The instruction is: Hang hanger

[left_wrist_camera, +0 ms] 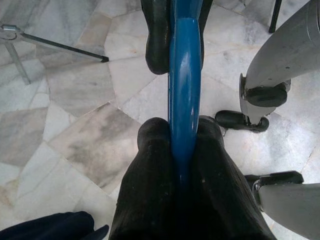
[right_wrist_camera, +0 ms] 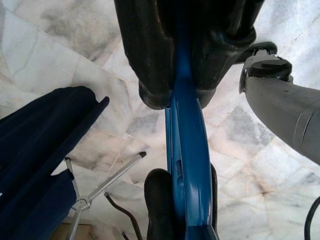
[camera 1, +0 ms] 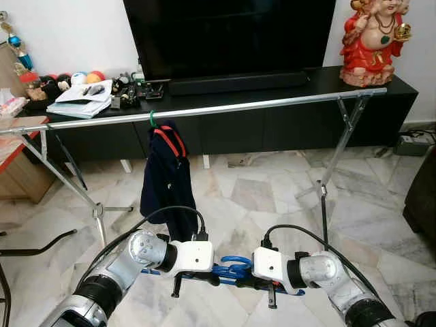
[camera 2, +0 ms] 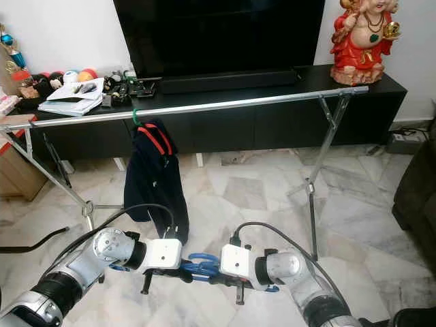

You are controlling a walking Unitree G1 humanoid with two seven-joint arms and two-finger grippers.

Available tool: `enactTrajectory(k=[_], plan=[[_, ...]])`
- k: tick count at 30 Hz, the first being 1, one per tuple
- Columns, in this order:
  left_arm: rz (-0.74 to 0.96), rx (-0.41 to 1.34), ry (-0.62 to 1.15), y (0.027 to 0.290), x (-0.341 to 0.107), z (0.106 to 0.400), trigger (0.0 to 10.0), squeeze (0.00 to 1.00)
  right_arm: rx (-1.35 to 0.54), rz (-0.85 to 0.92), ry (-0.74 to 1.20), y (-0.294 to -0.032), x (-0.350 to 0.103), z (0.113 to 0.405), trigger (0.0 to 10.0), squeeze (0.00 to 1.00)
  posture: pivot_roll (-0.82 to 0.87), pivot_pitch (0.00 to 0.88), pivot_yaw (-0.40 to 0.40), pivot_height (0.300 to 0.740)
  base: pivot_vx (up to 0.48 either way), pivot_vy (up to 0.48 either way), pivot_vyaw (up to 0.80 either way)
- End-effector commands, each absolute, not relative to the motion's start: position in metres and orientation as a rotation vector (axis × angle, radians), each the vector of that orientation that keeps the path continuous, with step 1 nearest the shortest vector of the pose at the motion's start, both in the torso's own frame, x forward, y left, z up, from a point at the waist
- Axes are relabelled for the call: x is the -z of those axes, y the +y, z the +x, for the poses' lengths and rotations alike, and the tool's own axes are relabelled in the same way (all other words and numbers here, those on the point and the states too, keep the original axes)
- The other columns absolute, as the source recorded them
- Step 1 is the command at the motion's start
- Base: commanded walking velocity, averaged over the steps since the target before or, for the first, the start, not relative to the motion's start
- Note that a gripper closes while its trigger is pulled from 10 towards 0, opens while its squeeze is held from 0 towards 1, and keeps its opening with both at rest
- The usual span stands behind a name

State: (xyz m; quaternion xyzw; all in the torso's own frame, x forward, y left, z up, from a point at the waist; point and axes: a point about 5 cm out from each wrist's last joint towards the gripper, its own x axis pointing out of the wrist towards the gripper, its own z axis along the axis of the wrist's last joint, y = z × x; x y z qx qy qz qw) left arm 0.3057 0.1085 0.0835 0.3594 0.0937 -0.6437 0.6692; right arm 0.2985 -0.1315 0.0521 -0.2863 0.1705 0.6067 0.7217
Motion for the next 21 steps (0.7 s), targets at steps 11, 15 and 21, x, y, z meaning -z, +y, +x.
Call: enactTrajectory(k=[11, 15, 21], plan=[[0.845, 1.462, 0.164, 0.106, -0.091, 0.309, 10.0, 1.0, -1.415, -0.598, 0.36, -0.119, -0.048, 0.29, 0.0, 0.0, 0.06, 0.02, 0.115, 0.74, 0.0, 0.0, 0.0], [0.846, 1.476, 0.172, 0.108, -0.09, 0.307, 10.0, 1.0, -1.443, -0.61, 0.394, -0.121, -0.041, 0.283, 0.0, 0.0, 0.06, 0.02, 0.115, 0.74, 0.0, 0.0, 0.0], [0.843, 1.52, 0.203, 0.11, -0.087, 0.304, 10.0, 1.0, -1.487, -0.612, 0.43, -0.121, -0.033, 0.274, 0.0, 0.0, 0.06, 0.02, 0.115, 0.74, 0.0, 0.0, 0.0]])
